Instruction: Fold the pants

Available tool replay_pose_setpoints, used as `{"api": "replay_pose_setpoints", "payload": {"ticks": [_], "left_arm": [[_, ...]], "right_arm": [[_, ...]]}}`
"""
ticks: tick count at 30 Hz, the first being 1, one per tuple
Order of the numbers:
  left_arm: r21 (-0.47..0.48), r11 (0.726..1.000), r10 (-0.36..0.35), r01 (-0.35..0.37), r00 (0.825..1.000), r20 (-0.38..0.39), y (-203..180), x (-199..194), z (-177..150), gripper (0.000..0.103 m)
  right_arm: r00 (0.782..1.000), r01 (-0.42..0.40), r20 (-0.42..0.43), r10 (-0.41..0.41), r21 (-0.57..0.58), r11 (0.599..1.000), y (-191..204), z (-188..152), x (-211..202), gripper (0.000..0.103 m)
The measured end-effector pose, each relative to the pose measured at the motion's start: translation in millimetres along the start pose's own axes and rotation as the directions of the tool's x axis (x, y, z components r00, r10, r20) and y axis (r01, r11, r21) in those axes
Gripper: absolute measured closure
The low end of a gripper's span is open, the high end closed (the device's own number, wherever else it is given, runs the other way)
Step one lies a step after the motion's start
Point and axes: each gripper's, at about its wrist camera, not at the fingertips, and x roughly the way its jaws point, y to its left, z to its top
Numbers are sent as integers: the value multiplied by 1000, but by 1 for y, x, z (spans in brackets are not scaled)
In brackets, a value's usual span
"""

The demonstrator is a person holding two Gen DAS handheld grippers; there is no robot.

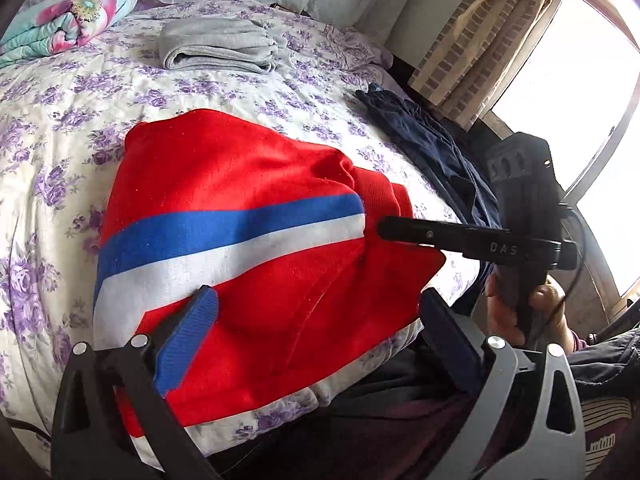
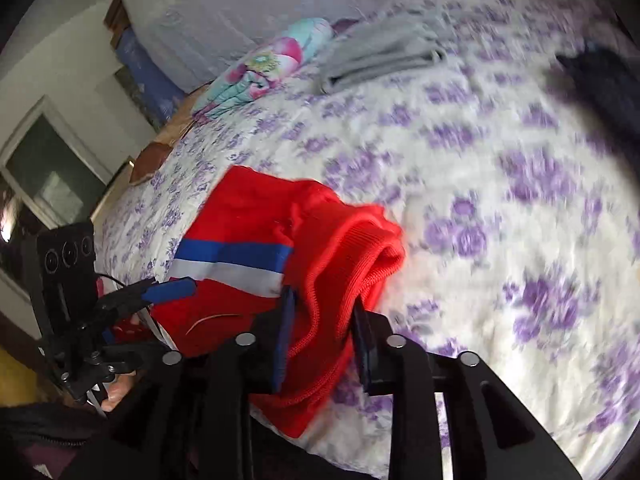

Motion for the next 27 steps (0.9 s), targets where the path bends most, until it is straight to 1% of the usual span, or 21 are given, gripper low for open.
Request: {"api": "replay_pose_setpoints", "payload": {"ticks": [1, 2, 3, 5, 7, 8, 10, 11, 12, 13, 14, 16, 17, 18, 19, 20, 21, 22, 23, 25, 27], "left_arm": [[4, 1000, -11, 11, 1000, -11, -2, -4, 0, 5], [0, 1000, -28, 28, 999, -23, -2, -11, 1, 5], [-3, 999, -44, 44, 999, -20, -1, -20, 3, 5], [11, 999, -42, 42, 998, 39, 4, -47, 9, 5], [-1, 1000, -10, 10, 995, 98, 18, -67, 15, 5], [-31, 999, 12, -9, 995, 103, 30, -69, 18, 5], [-117, 993, 23, -17, 999, 50, 63, -52, 24, 5], [-179, 984, 2, 0, 1000, 13, 80, -38, 25, 5], [-228, 973, -47, 40, 999, -22, 94, -22, 24, 5], [-255, 964, -93, 76, 994, -53, 102, -6, 24, 5], [-268, 960, -107, 83, 991, -75, 105, 7, 23, 5], [-218, 971, -113, 96, 991, -66, 92, 18, 29, 5], [-197, 975, -118, 103, 991, -69, 84, 21, 33, 5], [-202, 973, -131, 114, 989, -72, 81, 24, 35, 5], [-231, 962, -168, 148, 983, -69, 80, 25, 36, 5], [-255, 951, -193, 174, 980, -48, 81, 22, 36, 7], [-261, 945, -213, 199, 977, -28, 79, 17, 36, 10], [-252, 942, -232, 221, 973, -11, 75, 10, 37, 20], [-250, 938, -246, 239, 969, 2, 72, 4, 38, 25], [-254, 933, -258, 254, 966, 16, 62, -3, 42, 25], [-224, 950, -219, 217, 976, 16, 51, -5, 47, 25]], "right_arm": [[1000, 8, 24, -8, 10, 1000, -4, -4, -5, 41], [999, 17, 48, -18, 15, 1000, -5, -6, -13, 27], [998, -11, 70, 9, 23, 1000, -6, -7, -22, 16], [988, -122, 107, 116, 50, 991, -12, -8, -35, 7], [976, -199, 104, 191, 65, 978, -16, -9, -37, 5], [972, -225, 86, 219, 70, 972, -17, -9, -32, 5], [966, -260, 35, 257, 112, 959, -20, -12, -15, 5], [959, -280, 3, 283, 140, 950, -19, -13, -3, 5], [952, -297, -18, 304, 165, 940, -20, -15, 9, 3], [952, -301, -14, 307, 166, 939, -16, -14, 17, 3], [949, -311, -3, 315, 144, 939, -12, -11, 20, 3], [931, -357, -30, 365, 142, 923, -3, -3, 30, 3], [922, -375, -38, 385, 155, 914, -1, 0, 34, 11], [925, -368, -45, 378, 156, 917, 2, 3, 37, 36], [939, -331, -47, 341, 146, 932, 3, 4, 37, 54], [945, -318, -39, 325, 125, 940, 3, 4, 35, 62], [945, -323, -20, 327, 106, 940, 4, 3, 30, 64], [947, -320, -2, 322, 86, 943, 5, 1, 24, 65], [949, -315, 6, 315, 70, 947, 7, 0, 19, 66], [947, -322, 21, 321, 50, 946, 10, 0, 7, 66], [945, -326, 32, 326, 21, 945, 12, 6, -3, 66]]}}
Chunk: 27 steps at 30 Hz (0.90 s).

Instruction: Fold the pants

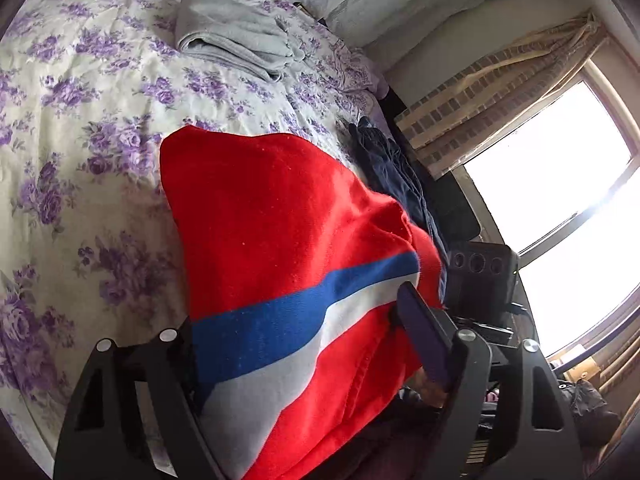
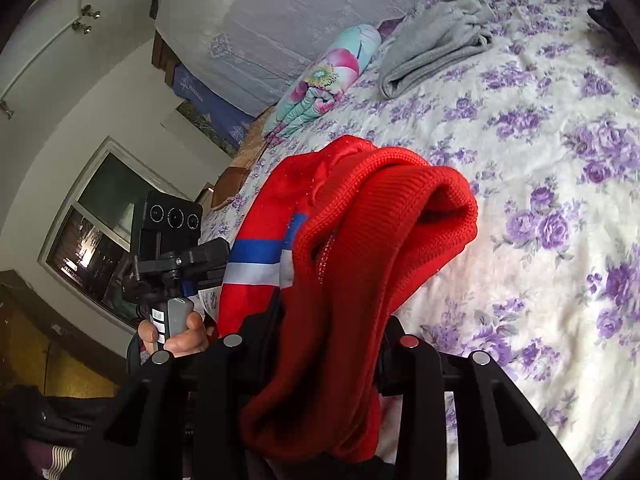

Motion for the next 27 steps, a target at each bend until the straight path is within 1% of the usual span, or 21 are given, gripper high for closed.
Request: {"api": "replay_pose_setpoints", "payload": {"ticks": [2, 4, 6, 8, 9, 10, 12, 13, 14, 16, 17, 18, 19, 20, 21, 22, 23, 24, 25, 26, 27], "left_arm": [[24, 999, 34, -35, 999, 9, -8, 5, 6, 25], [16, 999, 30, -30, 999, 23, -8, 9, 20, 25], [-7, 1000, 19, -19, 999, 30, -5, 16, 46, 25], [-20, 999, 26, -25, 999, 35, -2, 24, 82, 25], [-15, 999, 37, -36, 999, 39, -4, 28, 104, 25], [10, 999, 51, -51, 997, 52, -10, 31, 130, 25], [70, 994, 78, -86, 991, 108, -24, 33, 185, 25], [89, 992, 76, -88, 988, 138, -31, 33, 215, 22], [107, 990, 78, -96, 984, 162, -36, 35, 243, 18], [122, 984, 106, -133, 974, 202, -35, 46, 296, 13], [115, 982, 121, -147, 970, 208, -29, 55, 317, 11], [89, 982, 148, -169, 967, 208, -14, 69, 339, 10], [56, 981, 173, -188, 964, 201, 5, 84, 354, 7], [13, 977, 205, -211, 961, 185, 32, 104, 368, 5], [-43, 966, 258, -254, 954, 153, 60, 123, 377, 5], [-125, 935, 345, -331, 932, 112, 94, 141, 381, 6], [-203, 896, 414, -394, 908, 68, 123, 151, 381, 8], [-279, 886, 402, -370, 913, 67, 146, 148, 376, 9], [-329, 903, 332, -276, 935, 124, 156, 136, 369, 9], [-349, 909, 296, -227, 942, 158, 159, 124, 364, 9], [-341, 918, 270, -201, 948, 168, 158, 112, 359, 9]], "right_arm": [[1000, -4, 11, 4, -16, 1000, 2, 12, -7, 66], [1000, 8, 14, -7, -26, 1000, -1, 31, -9, 66], [1000, 17, 5, -17, -10, 1000, -10, 58, -5, 66], [999, 43, 1, -43, -19, 999, -16, 94, -2, 66], [998, 69, 7, -69, -40, 997, -16, 117, 0, 66], [996, 89, 20, -88, -65, 994, -14, 141, 0, 66], [989, 138, 78, -129, -135, 981, -6, 196, -3, 66], [984, 159, 112, -142, -158, 975, -3, 223, -4, 65], [978, 178, 143, -153, -181, 967, -1, 251, -2, 65], [957, 235, 216, -191, -197, 952, -6, 304, 7, 63], [946, 264, 242, -215, -192, 945, -15, 327, 15, 58], [933, 301, 259, -251, -179, 937, -28, 349, 28, 48], [907, 367, 282, -314, -163, 916, -45, 367, 43, 38], [867, 447, 311, -389, -140, 884, -62, 379, 59, 11], [798, 556, 346, -494, -106, 824, -83, 386, 77, 4], [699, 678, 364, -615, -66, 732, -104, 386, 92, 4], [606, 770, 344, -718, -24, 638, -125, 385, 105, 4], [564, 802, 323, -760, 5, 597, -139, 383, 110, 7], [591, 770, 340, -731, 33, 638, -145, 377, 102, 8], [623, 717, 385, -681, 66, 694, -145, 366, 86, 8], [630, 685, 430, -647, 84, 724, -141, 355, 69, 7]]}}
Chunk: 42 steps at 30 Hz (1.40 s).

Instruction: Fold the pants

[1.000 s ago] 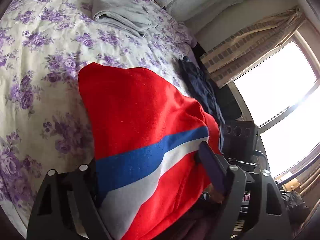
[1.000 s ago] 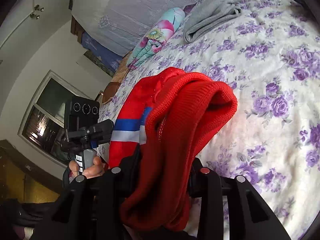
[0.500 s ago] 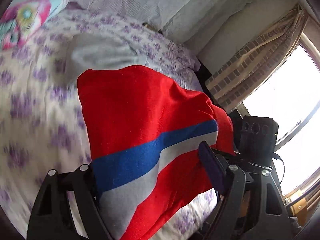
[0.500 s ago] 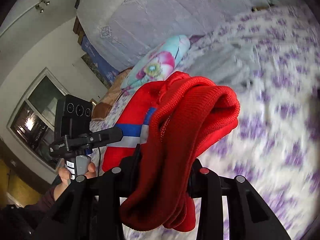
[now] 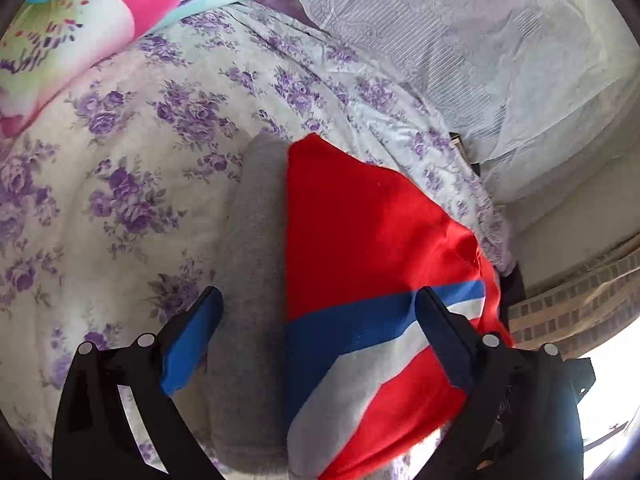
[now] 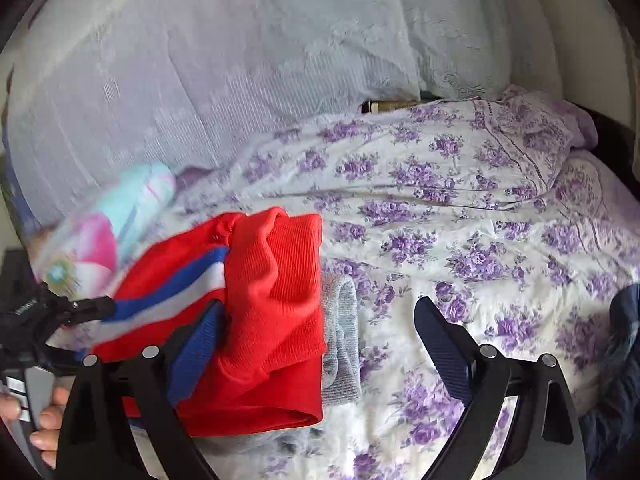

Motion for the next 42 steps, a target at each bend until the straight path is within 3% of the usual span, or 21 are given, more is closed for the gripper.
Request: {"api": "replay_pose_setpoints", "payload": {"ticks": [2, 5, 7, 11, 13, 15, 19, 21, 22, 25, 28, 29, 32, 34, 36, 38, 39, 42], "left_arm": [[36, 999, -10, 9, 999, 40, 1, -32, -11, 8], [87, 996, 22, -30, 996, 88, -6, -83, -45, 6], [138, 985, 92, -107, 990, 106, -18, -116, -80, 6], [249, 952, 134, -177, 975, 180, -47, -190, -160, 5], [287, 952, 42, -106, 974, 221, -63, -240, -198, 5], [348, 934, -23, -83, 957, 290, -88, -292, -230, 5], [537, 834, -133, -122, 901, 412, -159, -386, -288, 5], [583, 807, -178, -95, 902, 394, -177, -411, -311, 5], [583, 809, -180, -83, 908, 379, -180, -413, -319, 5], [536, 828, -76, -162, 916, 394, -165, -383, -348, 5], [499, 814, 126, -299, 928, 351, -123, -312, -367, 5], [478, 811, 176, -337, 921, 349, -103, -292, -374, 5], [388, 806, 295, -447, 872, 392, -57, -254, -390, 5], [364, 810, 325, -461, 868, 375, -38, -246, -397, 5], [359, 783, 368, -508, 844, 390, -31, -246, -400, 5], [360, 757, 382, -546, 816, 434, -30, -250, -401, 5], [361, 752, 379, -552, 810, 448, -30, -252, -401, 5], [363, 755, 368, -546, 811, 455, -34, -257, -401, 5]], "right_arm": [[997, -41, 67, 39, 26, 999, -15, -5, -41, 4], [992, -123, 49, 120, 49, 991, -27, -24, -92, 4], [987, -158, 5, 158, 4, 987, -27, -40, -135, 4], [979, -202, -6, 202, -114, 973, -17, -87, -233, 4], [974, -222, 4, 224, -138, 965, -14, -103, -284, 4], [958, -271, 50, 282, -156, 950, -13, -110, -338, 4], [903, -312, 234, 361, -221, 924, -14, -106, -444, 4], [882, -319, 269, 386, -260, 911, -12, -107, -480, 4], [881, -313, 274, 387, -279, 908, -10, -109, -489, 4], [912, -235, 249, 325, -330, 914, 1, -130, -486, 4], [958, -86, 234, 164, -312, 946, 9, -166, -447, 4], [965, -52, 231, 124, -294, 955, 9, -182, -432, 4], [981, 8, 190, 26, -178, 984, 4, -230, -384, 4], [994, -35, 96, 47, -126, 991, 1, -251, -355, 4], [999, -25, 39, 31, -144, 989, 7, -262, -341, 4], [998, 9, 69, 4, -189, 982, 17, -265, -342, 4], [996, 18, 94, 1, -203, 979, 20, -265, -345, 4], [988, 19, 154, 15, -219, 975, 26, -264, -357, 4]]}}
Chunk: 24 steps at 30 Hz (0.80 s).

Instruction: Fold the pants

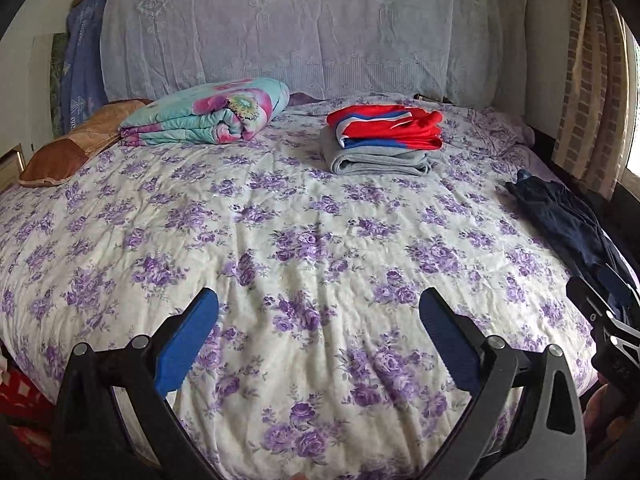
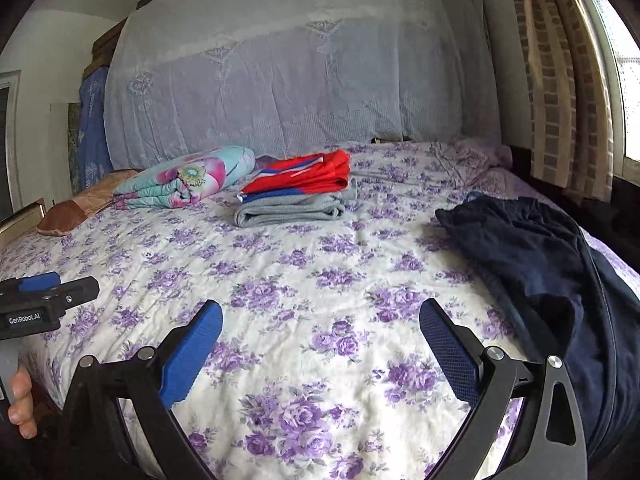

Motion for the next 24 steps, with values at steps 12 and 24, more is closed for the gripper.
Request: {"api": "replay_pose_setpoints", "payload": {"ticks": [12, 24], "left_arm": [[-10, 996, 85, -85, 994, 73, 5, -13, 12, 5], [52, 984, 164, -170, 982, 93, -4, -10, 12, 5]], "right_arm": [[998, -18, 60, 18, -10, 1000, 2, 15, -16, 4], [999, -36, 33, 36, -5, 999, 1, 7, -10, 4]]}}
